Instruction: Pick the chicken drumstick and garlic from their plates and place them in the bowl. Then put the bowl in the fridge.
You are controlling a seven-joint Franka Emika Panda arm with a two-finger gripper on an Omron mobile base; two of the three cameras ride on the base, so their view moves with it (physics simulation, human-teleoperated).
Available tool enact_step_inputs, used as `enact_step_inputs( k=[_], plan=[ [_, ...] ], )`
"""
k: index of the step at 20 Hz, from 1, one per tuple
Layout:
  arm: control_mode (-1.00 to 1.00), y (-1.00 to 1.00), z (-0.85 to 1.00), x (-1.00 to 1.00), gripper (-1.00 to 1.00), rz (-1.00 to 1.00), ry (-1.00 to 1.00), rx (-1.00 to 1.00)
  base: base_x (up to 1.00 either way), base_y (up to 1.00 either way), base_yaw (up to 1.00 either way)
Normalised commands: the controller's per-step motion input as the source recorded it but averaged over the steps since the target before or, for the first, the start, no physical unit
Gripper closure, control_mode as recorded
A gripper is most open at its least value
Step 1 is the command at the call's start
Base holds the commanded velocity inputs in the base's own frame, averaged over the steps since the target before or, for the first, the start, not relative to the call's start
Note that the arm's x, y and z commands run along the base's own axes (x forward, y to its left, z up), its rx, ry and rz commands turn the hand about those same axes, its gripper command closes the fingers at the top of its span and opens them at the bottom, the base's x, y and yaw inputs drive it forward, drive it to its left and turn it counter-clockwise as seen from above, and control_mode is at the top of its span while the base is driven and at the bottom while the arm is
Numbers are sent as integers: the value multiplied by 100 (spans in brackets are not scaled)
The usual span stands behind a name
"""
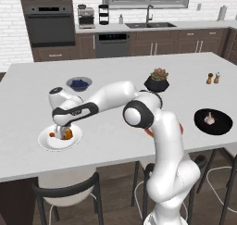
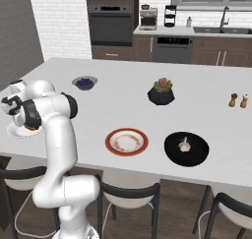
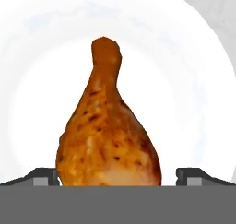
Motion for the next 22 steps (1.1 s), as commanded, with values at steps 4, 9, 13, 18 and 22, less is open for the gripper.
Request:
enact_step_inputs(
  k=[4, 9, 13, 18, 22],
  plan=[
    [-100, 3, -24, 4, -100, 0, 2, 0, 0, 0, 0],
    [-100, 5, -27, 0, -100, 0, 4, 0, 0, 0, 0],
    [-100, 5, -28, 0, -100, 0, 5, 2, 0, 0, 0],
    [-100, 7, -16, 0, -100, 0, 1, 1, 0, 0, 0],
    [-100, 8, -12, 0, -100, 0, 0, 0, 0, 0, 0]
  ],
)
